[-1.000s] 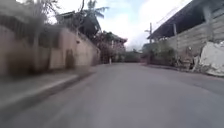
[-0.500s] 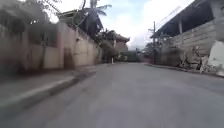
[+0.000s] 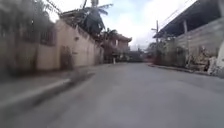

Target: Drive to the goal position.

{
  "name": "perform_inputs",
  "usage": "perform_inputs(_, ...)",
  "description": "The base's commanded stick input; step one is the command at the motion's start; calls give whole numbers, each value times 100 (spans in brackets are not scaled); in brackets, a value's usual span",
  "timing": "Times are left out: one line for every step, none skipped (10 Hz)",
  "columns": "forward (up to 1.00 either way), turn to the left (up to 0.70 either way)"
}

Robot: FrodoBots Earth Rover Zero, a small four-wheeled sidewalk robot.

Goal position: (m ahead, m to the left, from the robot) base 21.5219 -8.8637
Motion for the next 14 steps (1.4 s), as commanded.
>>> perform_inputs(100, 0)
perform_inputs(100, 0)
perform_inputs(100, 0)
perform_inputs(100, 0)
perform_inputs(100, 0)
perform_inputs(100, 0)
perform_inputs(100, 0)
perform_inputs(100, 0)
perform_inputs(100, 0)
perform_inputs(100, 0)
perform_inputs(100, 0)
perform_inputs(100, 0)
perform_inputs(100, 0)
perform_inputs(100, 0)
